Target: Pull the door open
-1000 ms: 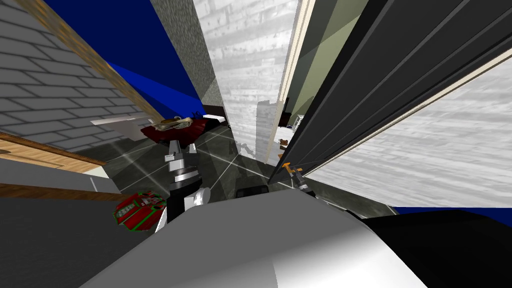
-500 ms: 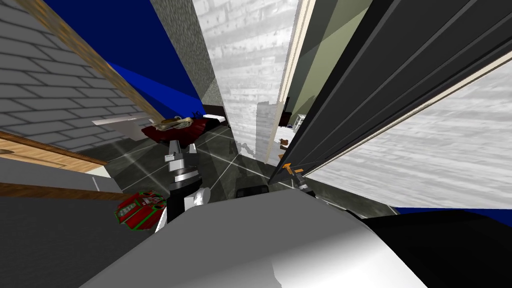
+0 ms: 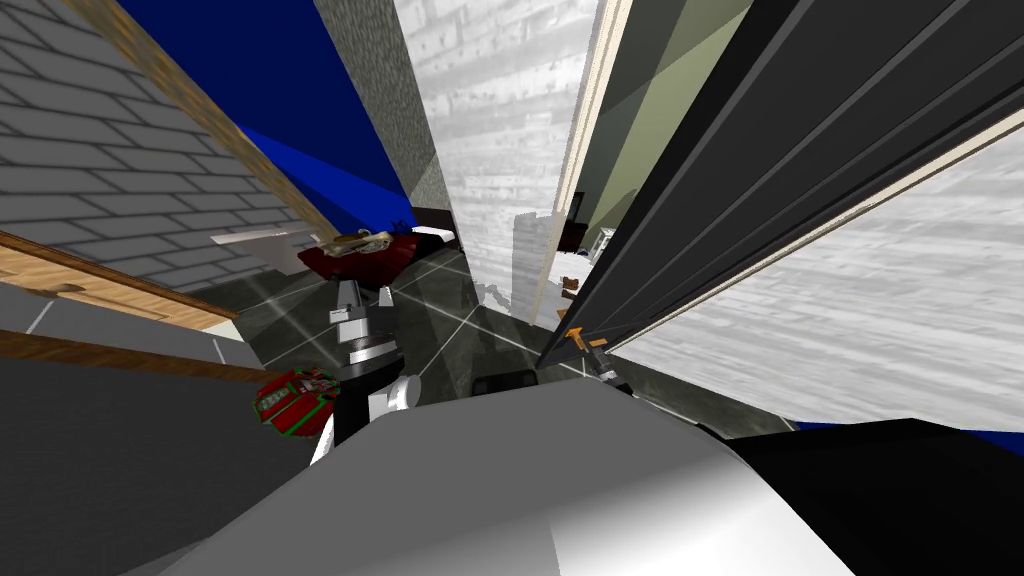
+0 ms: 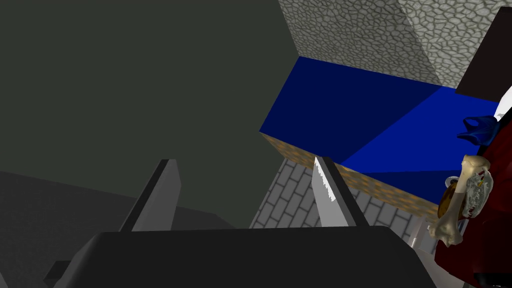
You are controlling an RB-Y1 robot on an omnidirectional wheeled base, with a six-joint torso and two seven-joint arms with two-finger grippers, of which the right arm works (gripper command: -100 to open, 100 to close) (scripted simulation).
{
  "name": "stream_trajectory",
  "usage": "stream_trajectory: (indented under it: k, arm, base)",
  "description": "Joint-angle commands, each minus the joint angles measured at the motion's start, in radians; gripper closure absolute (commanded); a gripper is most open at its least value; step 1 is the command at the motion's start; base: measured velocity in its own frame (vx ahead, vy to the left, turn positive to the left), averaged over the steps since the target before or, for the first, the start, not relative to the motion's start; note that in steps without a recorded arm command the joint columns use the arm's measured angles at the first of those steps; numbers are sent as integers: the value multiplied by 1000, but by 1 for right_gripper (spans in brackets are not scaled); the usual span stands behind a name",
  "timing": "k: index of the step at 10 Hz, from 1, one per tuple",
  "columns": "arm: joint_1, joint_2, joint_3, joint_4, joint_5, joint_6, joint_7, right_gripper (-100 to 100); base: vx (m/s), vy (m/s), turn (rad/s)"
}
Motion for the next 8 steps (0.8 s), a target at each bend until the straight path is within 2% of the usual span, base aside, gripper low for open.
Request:
stream_trajectory:
  k: [1, 3, 5, 6, 8]
  arm:
    - [3, 4, 13, 27, 8, -34, -1, 100]
    - [22, -1, 29, 28, 16, -70, -1, 100]
    - [35, -5, 41, 28, 22, -94, -1, 100]
    - [35, -5, 41, 28, 22, -94, -1, 100]
    - [49, -9, 53, 29, 29, -121, -1, 100]
  base:
    - [-144, -59, 52]
    - [-191, -112, 147]
    - [-153, -119, 111]
    - [-117, -81, 56]
    - [-139, -97, 92]
